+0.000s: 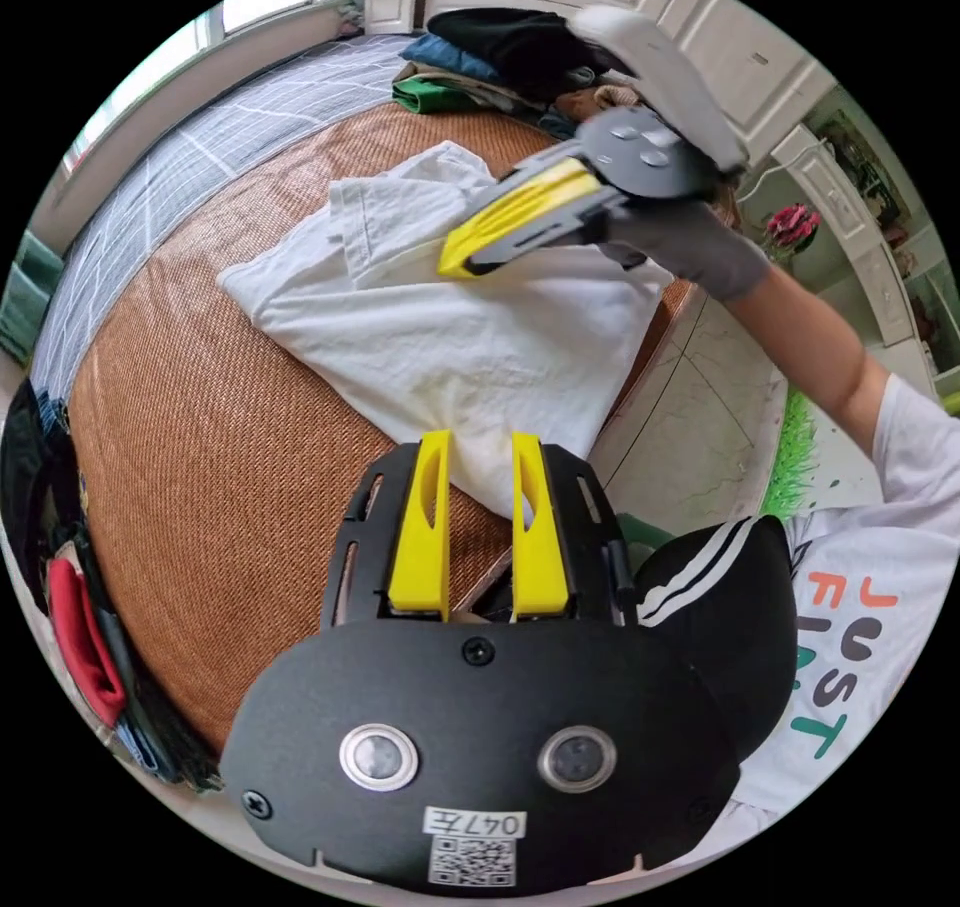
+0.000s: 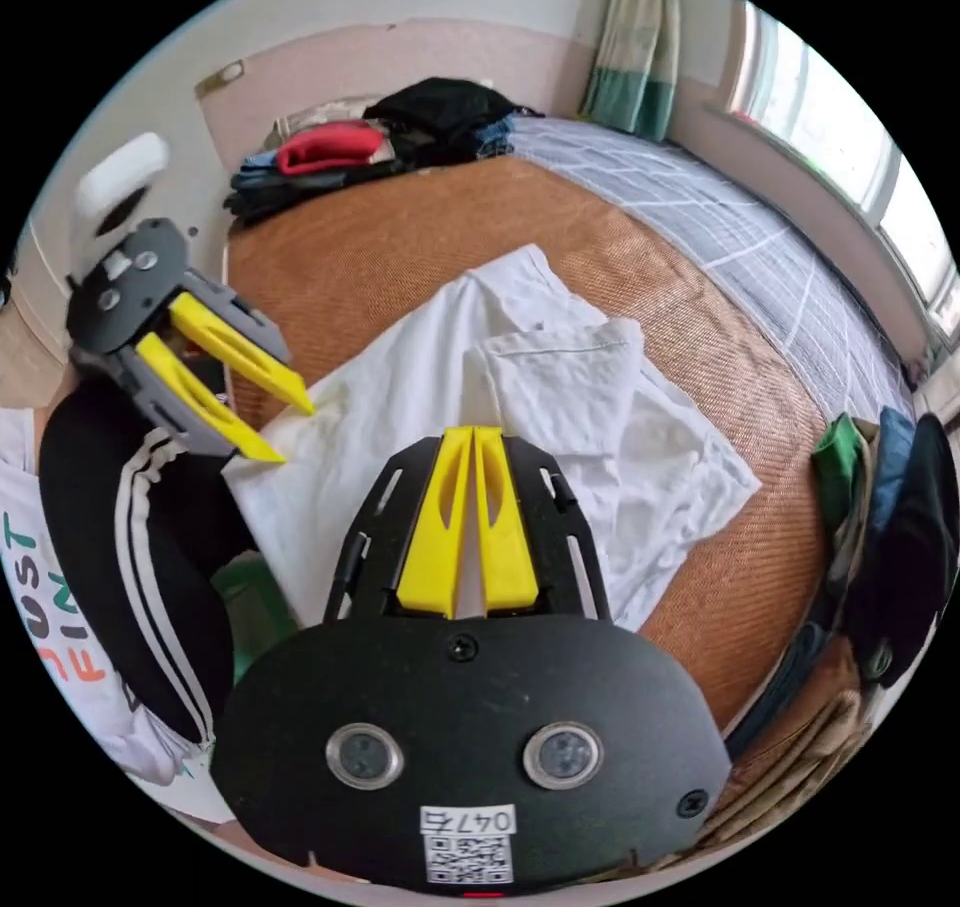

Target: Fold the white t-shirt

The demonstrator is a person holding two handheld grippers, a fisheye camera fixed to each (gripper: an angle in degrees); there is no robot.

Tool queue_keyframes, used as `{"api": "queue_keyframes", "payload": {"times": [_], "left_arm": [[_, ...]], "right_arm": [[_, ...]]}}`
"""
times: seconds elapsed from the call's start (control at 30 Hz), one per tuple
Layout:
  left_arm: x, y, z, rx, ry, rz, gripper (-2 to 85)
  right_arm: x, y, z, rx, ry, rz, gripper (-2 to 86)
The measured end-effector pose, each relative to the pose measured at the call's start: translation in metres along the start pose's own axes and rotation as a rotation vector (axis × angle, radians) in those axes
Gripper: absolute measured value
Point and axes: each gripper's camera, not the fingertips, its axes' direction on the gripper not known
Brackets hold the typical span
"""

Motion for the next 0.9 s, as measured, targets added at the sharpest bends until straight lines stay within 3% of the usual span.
{"api": "queue_keyframes", "payload": {"times": [0.1, 0.17, 0.23, 0.3, 0.37, 0.47, 0.63, 0.8, 0.9], "left_arm": [[0.004, 0.002, 0.003, 0.003, -0.023, 0.015, 9.3], [-0.003, 0.006, 0.005, 0.012, -0.005, 0.002, 9.4], [-0.011, 0.012, 0.007, 0.026, 0.011, -0.018, 9.3], [-0.020, 0.019, 0.007, 0.046, 0.026, -0.043, 9.3], [-0.034, 0.031, 0.007, 0.085, 0.043, -0.084, 9.5], [-0.060, 0.052, 0.006, 0.162, 0.082, -0.175, 9.8], [-0.102, 0.100, 0.009, 0.300, 0.162, -0.308, 9.1], [-0.117, 0.124, 0.027, 0.323, 0.185, -0.306, 8.8], [-0.118, 0.127, 0.044, 0.288, 0.171, -0.268, 8.8]], "right_arm": [[0.042, -0.013, -0.006, 0.011, 0.109, 0.119, -1.0], [0.105, 0.007, -0.029, 0.092, 0.226, 0.444, -1.1], [0.145, 0.034, -0.040, 0.120, 0.207, 0.666, -1.1], [0.158, 0.055, -0.050, 0.161, 0.196, 0.759, -1.1], [0.136, 0.057, -0.059, 0.233, 0.191, 0.660, -0.6], [0.101, 0.033, -0.042, 0.153, 0.155, 0.462, 2.6], [0.093, 0.011, -0.005, 0.024, 0.200, 0.470, 8.5], [0.095, 0.006, 0.001, 0.043, 0.096, 0.516, 4.3], [0.067, 0.001, -0.013, 0.109, 0.192, 0.411, 1.6]]}}
